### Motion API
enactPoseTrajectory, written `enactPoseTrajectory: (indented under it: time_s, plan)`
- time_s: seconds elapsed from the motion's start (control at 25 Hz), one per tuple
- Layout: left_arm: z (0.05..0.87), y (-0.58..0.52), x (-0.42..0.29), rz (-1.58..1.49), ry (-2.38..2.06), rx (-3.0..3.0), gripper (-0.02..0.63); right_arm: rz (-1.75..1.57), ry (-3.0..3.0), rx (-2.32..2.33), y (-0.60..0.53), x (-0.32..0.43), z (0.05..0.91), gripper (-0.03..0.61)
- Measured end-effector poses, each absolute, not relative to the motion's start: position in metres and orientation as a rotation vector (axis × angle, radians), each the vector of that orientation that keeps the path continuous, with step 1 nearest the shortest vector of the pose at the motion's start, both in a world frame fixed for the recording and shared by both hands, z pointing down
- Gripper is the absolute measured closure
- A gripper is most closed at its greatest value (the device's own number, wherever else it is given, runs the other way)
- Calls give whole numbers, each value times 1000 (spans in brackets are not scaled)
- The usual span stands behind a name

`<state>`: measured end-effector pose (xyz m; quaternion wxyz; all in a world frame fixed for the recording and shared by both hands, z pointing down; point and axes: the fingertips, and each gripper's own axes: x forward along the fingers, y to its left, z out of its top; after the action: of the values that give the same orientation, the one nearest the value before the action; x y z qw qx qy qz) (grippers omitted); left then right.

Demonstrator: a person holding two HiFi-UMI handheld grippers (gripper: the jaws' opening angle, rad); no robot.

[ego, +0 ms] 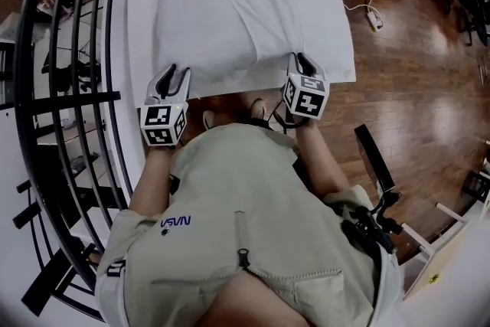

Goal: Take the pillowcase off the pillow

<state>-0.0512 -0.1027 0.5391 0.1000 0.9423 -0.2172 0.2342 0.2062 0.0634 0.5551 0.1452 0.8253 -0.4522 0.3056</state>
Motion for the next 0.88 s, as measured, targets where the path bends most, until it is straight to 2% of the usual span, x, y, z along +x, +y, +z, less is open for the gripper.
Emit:
enactPoseTrajectory:
  time_s: [0.4, 0.72, 0.88]
  plan:
    - [466, -111, -29, 527, -711, 2880, 448, 743, -1481, 2393, 47, 185, 500, 503]
    - [432, -138, 18, 545, -710, 2957, 343, 538, -1656, 2372, 2, 213, 439, 503]
    - [432, -157, 32, 602, -749, 2932, 321, 462, -1735, 2334, -18, 232, 417, 491]
